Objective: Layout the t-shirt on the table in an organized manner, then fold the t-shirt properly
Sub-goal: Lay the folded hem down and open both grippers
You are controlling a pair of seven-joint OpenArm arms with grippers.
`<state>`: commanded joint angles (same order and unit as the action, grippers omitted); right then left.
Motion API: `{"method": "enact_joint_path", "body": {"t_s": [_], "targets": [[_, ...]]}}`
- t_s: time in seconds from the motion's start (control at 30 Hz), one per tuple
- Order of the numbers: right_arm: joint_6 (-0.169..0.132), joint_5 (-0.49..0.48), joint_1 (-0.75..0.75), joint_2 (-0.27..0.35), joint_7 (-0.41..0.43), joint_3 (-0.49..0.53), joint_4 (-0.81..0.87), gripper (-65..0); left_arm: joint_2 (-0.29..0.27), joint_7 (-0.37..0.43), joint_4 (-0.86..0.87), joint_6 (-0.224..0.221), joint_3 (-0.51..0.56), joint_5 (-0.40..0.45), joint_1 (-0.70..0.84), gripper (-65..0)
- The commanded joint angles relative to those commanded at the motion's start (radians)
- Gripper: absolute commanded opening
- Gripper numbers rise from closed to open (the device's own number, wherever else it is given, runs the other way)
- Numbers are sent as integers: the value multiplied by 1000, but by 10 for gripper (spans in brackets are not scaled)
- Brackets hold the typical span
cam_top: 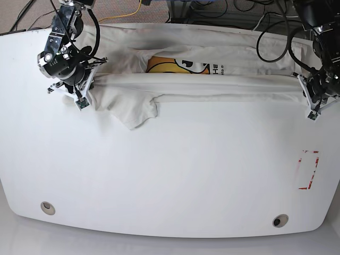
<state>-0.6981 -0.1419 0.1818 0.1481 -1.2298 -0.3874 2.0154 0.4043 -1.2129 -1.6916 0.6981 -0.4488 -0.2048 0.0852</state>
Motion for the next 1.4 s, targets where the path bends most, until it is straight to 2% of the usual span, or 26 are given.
{"method": "enact_joint_path", "body": {"t_s": [0.03, 0.1, 0.17, 0.2, 0.23, 0.3, 0.37, 0.47, 0.53, 0.73, 0.97, 1.4], "targets": [[0, 2, 6, 0, 0, -2, 0, -485, 0, 0, 0, 0, 0, 0, 6, -644], [0, 2, 9, 0, 0, -11, 2, -385, 0, 0, 0, 0, 3, 0, 12, -639], [0, 2, 9, 0, 0, -31, 2, -284, 0, 0, 0, 0, 3, 2, 12, -603], [0, 2, 9, 0, 0, -41, 2, -219, 0, 0, 0, 0, 3, 2, 12, -560], [0, 2, 9, 0, 0, -46, 2, -182, 0, 0, 0, 0, 3, 2, 12, -525], [0, 2, 9, 0, 0, -52, 2, -120, 0, 0, 0, 0, 3, 2, 12, -451], [0, 2, 5, 0, 0, -55, 2, -75, 0, 0, -3, 0, 3, 2, 12, -346], [0, 2, -18, 0, 0, -55, 2, -67, 0, 0, -12, 0, 3, 2, 12, -271], [0, 0, -37, -5, 0, -52, 0, -67, 0, -5, -25, 0, 3, 2, 11, -271], [0, 0, -133, -80, 2, -51, -14, -63, 0, -72, -89, 0, 2, -2, -17, -271], [0, 0, -270, -166, 6, -48, -164, -67, -3, -98, -104, 0, 2, -2, -58, -271], [0, 0, -368, -219, 28, -46, -416, -67, -3, -95, -104, 0, 2, -2, -72, -271]]}}
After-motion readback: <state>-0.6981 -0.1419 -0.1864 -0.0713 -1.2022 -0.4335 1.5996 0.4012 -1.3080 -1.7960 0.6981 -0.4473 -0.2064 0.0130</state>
